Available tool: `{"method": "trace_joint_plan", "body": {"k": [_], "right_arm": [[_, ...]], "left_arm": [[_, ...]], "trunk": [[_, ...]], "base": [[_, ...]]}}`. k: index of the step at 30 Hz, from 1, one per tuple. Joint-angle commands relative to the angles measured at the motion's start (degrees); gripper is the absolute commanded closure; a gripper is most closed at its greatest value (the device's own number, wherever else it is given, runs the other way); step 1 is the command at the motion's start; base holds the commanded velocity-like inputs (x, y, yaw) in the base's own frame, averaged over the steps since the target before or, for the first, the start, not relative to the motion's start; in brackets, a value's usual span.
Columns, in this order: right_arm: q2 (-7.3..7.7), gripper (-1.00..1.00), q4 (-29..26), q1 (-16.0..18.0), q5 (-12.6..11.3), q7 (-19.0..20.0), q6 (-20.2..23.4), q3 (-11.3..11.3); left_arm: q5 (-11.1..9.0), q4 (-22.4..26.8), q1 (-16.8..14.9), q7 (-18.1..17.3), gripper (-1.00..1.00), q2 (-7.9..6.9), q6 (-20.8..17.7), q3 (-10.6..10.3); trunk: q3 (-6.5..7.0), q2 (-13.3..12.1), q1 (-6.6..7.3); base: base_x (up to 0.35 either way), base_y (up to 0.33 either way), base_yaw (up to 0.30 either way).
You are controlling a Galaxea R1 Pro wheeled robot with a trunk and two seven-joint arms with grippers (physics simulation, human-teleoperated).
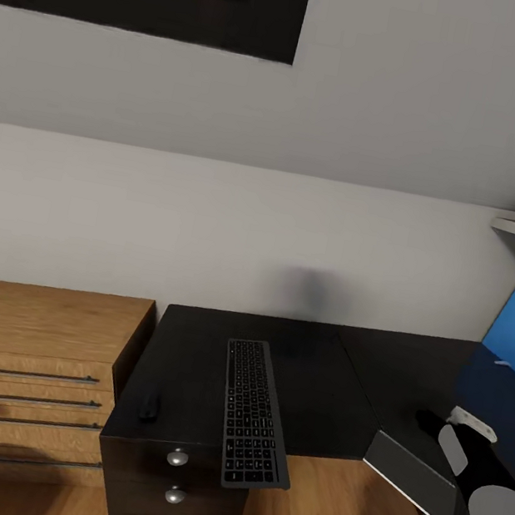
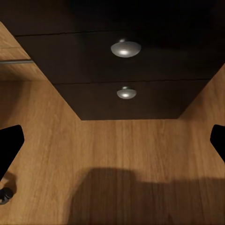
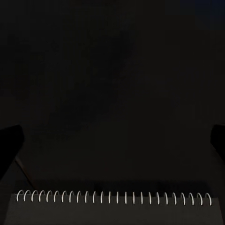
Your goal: In the bedroom, organize the workspace by keeping the computer under the desk, ensuring the monitor is on the desk, placing the keyboard on the desk next to the monitor, placing the mouse on the desk next to the keyboard, moving the folder from the swivel chair onto the desk next to the mouse, stacking the notebook on top of the folder with the pen on top of the notebook, and positioning the swivel chair next to the desk.
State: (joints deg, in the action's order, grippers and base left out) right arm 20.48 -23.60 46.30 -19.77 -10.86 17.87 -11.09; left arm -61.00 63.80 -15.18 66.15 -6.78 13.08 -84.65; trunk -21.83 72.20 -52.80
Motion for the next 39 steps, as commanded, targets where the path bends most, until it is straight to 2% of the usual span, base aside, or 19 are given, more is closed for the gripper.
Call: {"method": "trace_joint_plan", "body": {"k": [1, 15, 21, 27, 28, 32, 35, 39], "right_arm": [[0.0, -1.0, -0.1, 0.0, -0.6, -0.3, 0.2, 0.0], [0.0, -1.0, -0.2, 0.0, -0.6, -0.3, 0.2, 0.1], [0.0, -1.0, -0.2, 0.0, -0.6, -0.3, 0.2, 0.1], [-0.02, -1.0, -0.2, 0.0, -0.6, -0.3, 0.2, 0.1], [-0.03, -1.0, -0.2, 0.0, -0.6, -0.3, 0.2, 0.2], [-0.01, -1.0, -0.2, 0.0, -0.6, -0.3, 0.2, 0.2], [0.0, -1.0, -0.2, 0.0, -0.5, -0.4, 0.2, 0.2], [0.0, -1.0, -0.2, 0.0, -0.5, -0.4, 0.2, 0.2]], "left_arm": [[-0.4, 0.1, -0.1, 0.1, -1.0, -0.04, 0.6, -0.2], [-0.6, -0.9, -0.1, 0.0, -1.0, -0.29, 0.6, 0.5], [-2.1, -2.8, -0.1, -0.2, -1.0, -0.31, 0.6, 2.5], [-2.8, -4.3, -0.1, -0.3, -1.0, -0.33, 0.5, 4.4], [-2.8, -4.4, -0.1, -0.3, -1.0, -0.33, 0.5, 5.5], [-2.9, -4.5, -0.1, -0.3, -1.0, -0.35, 0.5, 5.8], [-2.9, -4.5, -0.1, -0.8, -1.0, -0.38, 0.5, 5.9], [-2.9, -4.6, -0.1, -4.1, -1.0, -0.83, 0.5, 6.1]], "trunk": [[-0.07, 0.0, 0.0], [-2.58, 5.7, -3.08], [-3.66, 8.1, -4.39], [-4.74, 10.5, -5.71], [-4.92, 10.9, -5.93], [-5.63, 12.5, -6.81], [-6.17, 13.7, -7.47], [-6.89, 15.3, -8.35]], "base": [[0.0, 0.0, 0.0], [0.0, 0.0, 0.0], [0.0, 0.0, 0.0], [0.0, 0.0, 0.0], [0.0, 0.0, 0.0], [0.0, 0.0, 0.0], [0.0, 0.0, 0.0], [0.0, 0.0, 0.0]]}}
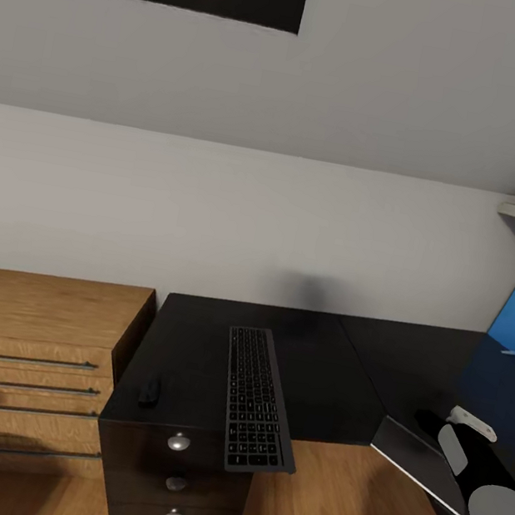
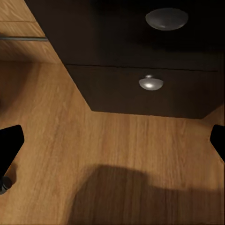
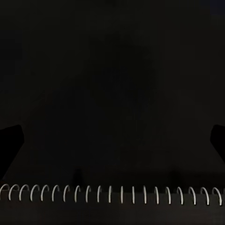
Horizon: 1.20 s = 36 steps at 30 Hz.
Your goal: In the bedroom, organize the workspace by keeping the computer under the desk, ensuring the monitor is on the desk, placing the keyboard on the desk next to the monitor, placing the mouse on the desk next to the keyboard, moving the folder from the swivel chair onto the desk next to the mouse, stacking the notebook on top of the folder with the pen on top of the notebook, and positioning the swivel chair next to the desk.
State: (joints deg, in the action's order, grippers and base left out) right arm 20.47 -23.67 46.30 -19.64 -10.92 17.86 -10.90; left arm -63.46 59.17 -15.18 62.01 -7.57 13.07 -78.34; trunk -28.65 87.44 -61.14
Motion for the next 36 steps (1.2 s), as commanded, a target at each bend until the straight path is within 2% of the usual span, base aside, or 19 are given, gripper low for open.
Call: {"method": "trace_joint_plan", "body": {"k": [1, 3, 5, 7, 8, 9, 10, 14, 18, 28, 30, 36], "right_arm": [[0.01, -1.0, -0.1, 0.0, -0.6, -0.3, 0.2, 0.0], [-0.01, -1.0, -0.1, 0.0, -0.6, -0.3, 0.2, 0.0], [-0.05, -1.0, -0.1, 0.0, -0.6, -0.3, 0.2, 0.2], [-0.06, -1.0, -0.1, 0.0, -0.6, -0.3, 0.2, 0.5], [-0.07, -1.0, -0.1, 0.0, -0.6, -0.3, 0.2, 0.8], [-0.05, -1.0, -0.1, 0.0, -0.6, -0.3, 0.2, 0.9], [-0.01, -1.0, -0.1, 0.0, -0.6, -0.3, 0.2, 1.2], [0.02, -1.0, -0.1, 0.0, -0.6, -0.3, 0.2, 1.4], [0.07, -1.0, -0.1, 0.0, -0.5, -0.3, 0.2, 1.5], [0.08, -1.0, -0.1, 0.0, -0.5, -0.3, 0.4, 1.6], [-0.32, -1.0, -0.1, 0.1, 0.1, -0.5, 0.4, 1.7], [-0.17, -1.0, -0.1, 0.1, 0.5, -0.5, 0.5, 1.7]], "left_arm": [[-0.6, 0.1, -0.1, -0.8, -1.0, -0.2, 0.5, -0.2], [-1.0, 0.2, -0.1, -3.4, -1.0, -0.75, 0.5, 0.4], [-1.5, 0.9, -0.1, -6.1, -1.0, -1.31, 0.1, 3.6], [-1.6, 1.7, -0.1, -6.8, -1.0, -1.42, -0.6, 5.7], [-1.5, 2.7, -0.1, -7.3, -1.0, -1.49, -2.0, 7.7], [-1.5, 3.3, -0.1, -7.5, -1.0, -1.52, -3.1, 8.6], [-1.4, 9.7, -0.1, -7.9, -1.0, -1.7, -11.2, 16.3], [-1.4, 13.2, -0.1, -7.9, -1.0, -1.68, -14.6, 20.2], [-1.4, 12.7, -0.1, -7.8, -1.0, -1.68, -15.2, 21.0], [-0.9, 11.0, -0.1, -7.8, -1.0, -1.9, -15.4, 21.4], [-0.7, 10.3, -0.2, -7.9, -1.0, -1.31, -15.4, 20.7], [-0.6, 10.3, -0.2, -7.9, -1.0, -1.32, -15.4, 19.5]], "trunk": [[-0.25, 0.5, -0.22], [-0.61, 1.3, -0.66], [-0.97, 2.1, -1.1], [-1.32, 2.9, -1.54], [-1.5, 3.3, -1.76], [-1.5, 3.3, -1.76], [-1.5, 3.3, -1.76], [-1.5, 3.3, -1.76], [-1.5, 3.3, -1.76], [-1.5, 3.3, -1.76], [-1.5, 3.3, -1.76], [-1.5, 3.3, -1.76]], "base": [[0.0, 0.0, 0.0], [0.0, 0.0, 0.0], [0.0, 0.0, 0.0], [0.0, 0.0, 0.0], [0.0, 0.0, 0.0], [0.0, 0.0, 0.0], [0.0, 0.0, 0.0], [0.0, 0.0, 0.0], [0.0, 0.0, 0.0], [0.0, 0.0, 0.0], [0.0, 0.0, 0.0], [0.0, 0.0, 0.0]]}}
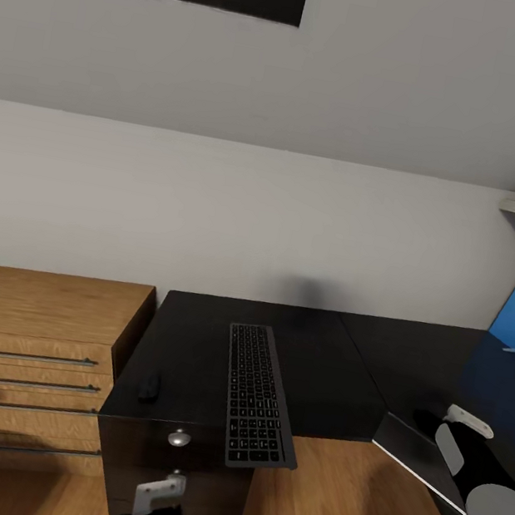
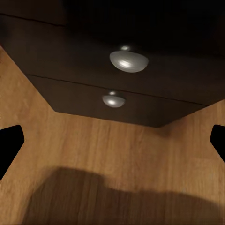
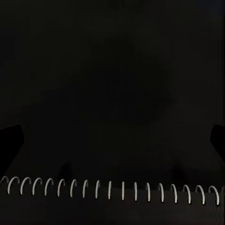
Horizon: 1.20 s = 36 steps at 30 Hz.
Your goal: In the bedroom, organize the workspace by keeping the computer under the desk, ensuring the monitor is on the desk, placing the keyboard on the desk next to the monitor, placing the mouse on the desk next to the keyboard, moving the folder from the swivel chair onto the desk next to the mouse, stacking the notebook on top of the folder with the pen on top of the notebook, and positioning the swivel chair next to the desk.
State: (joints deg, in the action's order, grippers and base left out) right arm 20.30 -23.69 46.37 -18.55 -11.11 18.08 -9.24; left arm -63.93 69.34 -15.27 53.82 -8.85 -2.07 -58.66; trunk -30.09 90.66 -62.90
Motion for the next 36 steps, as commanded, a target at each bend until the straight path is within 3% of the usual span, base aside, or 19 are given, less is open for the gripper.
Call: {"method": "trace_joint_plan", "body": {"k": [1, 16, 36], "right_arm": [[0.08, -1.0, -0.1, 0.0, -0.5, -0.3, 0.2, 0.0], [0.35, -1.0, -0.1, 0.0, 0.3, -0.3, 0.3, 0.0], [0.36, -1.0, -0.1, 0.0, 0.4, -0.3, 0.3, 0.0]], "left_arm": [[0.0, 0.1, -0.1, 0.3, -1.0, -0.16, -0.2, -0.5], [0.2, 0.3, -0.1, 0.6, -1.0, -0.63, -0.1, -5.3], [0.2, 0.3, 0.0, 0.3, -1.0, -0.92, 0.0, -5.1]], "trunk": [[-0.06, 0.0, 0.0], [-0.06, 0.0, 0.0], [-0.06, 0.0, 0.0]], "base": [[0.0, 0.0, 0.0], [0.0, 0.0, 0.0], [0.068, 0.0, 0.0]]}}
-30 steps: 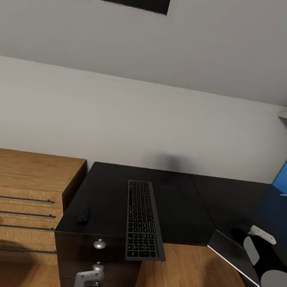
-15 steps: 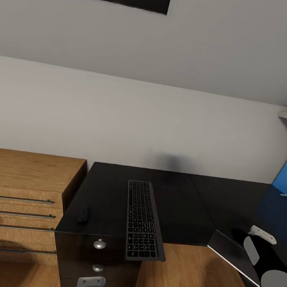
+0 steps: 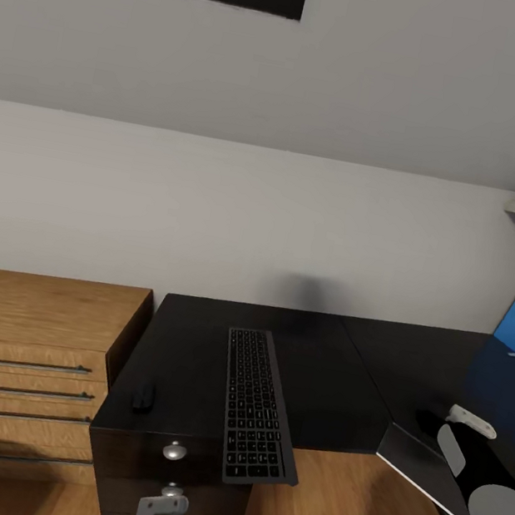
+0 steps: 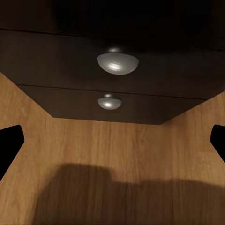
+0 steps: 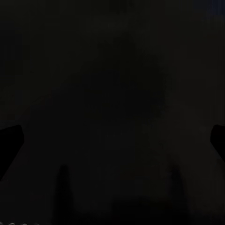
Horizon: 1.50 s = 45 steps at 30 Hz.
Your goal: In the bedroom, organize the workspace by keeping the computer under the desk, ensuring the monitor is on the desk, placing the keyboard on the desk next to the monitor, placing the mouse on the desk next to the keyboard, moving the folder from the swivel chair onto the desk next to the mouse, stacking the notebook on top of the folder with the pen on top of the notebook, and positioning the swivel chair next to the desk.
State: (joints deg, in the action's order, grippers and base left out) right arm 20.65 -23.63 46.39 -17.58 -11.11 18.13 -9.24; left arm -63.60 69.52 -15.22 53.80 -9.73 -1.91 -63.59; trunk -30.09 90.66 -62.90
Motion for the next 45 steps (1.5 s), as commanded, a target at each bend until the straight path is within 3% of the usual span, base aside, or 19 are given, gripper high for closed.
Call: {"method": "trace_joint_plan", "body": {"k": [1, 20, 45], "right_arm": [[0.01, -1.0, -0.1, 0.0, -0.6, -0.3, 0.3, 0.0], [0.19, -1.0, 0.4, 0.0, -0.5, -0.5, 4.8, 0.0], [0.18, -1.0, 0.4, 0.0, -0.5, -0.5, 5.1, 0.0]], "left_arm": [[-0.1, 0.1, -0.1, 0.3, -1.0, -0.04, -0.2, -0.1], [-0.1, 0.3, -0.1, 0.4, -1.0, -0.03, -0.1, 0.0], [-0.1, 0.3, -0.1, 0.4, -1.0, -0.1, -0.1, 0.2]], "trunk": [[-0.06, 0.0, 0.0], [-0.06, 0.0, 0.0], [-0.6, 1.2, -0.66]], "base": [[0.01, 0.0, 0.0], [0.002, 0.0, 0.0], [0.0, 0.0, 0.0]]}}
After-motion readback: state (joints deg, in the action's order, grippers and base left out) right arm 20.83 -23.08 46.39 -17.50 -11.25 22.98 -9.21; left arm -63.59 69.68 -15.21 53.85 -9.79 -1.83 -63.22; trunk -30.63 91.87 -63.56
